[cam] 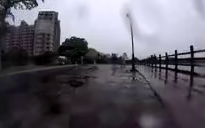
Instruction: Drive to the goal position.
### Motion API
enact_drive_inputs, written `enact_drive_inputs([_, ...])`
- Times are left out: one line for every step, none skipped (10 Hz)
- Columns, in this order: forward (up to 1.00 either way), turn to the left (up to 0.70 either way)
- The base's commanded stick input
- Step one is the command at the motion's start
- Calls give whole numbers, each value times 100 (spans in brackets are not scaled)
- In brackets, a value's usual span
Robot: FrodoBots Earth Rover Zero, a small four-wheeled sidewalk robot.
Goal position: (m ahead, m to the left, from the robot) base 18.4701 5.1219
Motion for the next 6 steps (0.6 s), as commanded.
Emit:
enact_drive_inputs([100, 0])
enact_drive_inputs([100, 0])
enact_drive_inputs([100, 0])
enact_drive_inputs([100, 0])
enact_drive_inputs([100, 0])
enact_drive_inputs([100, 0])
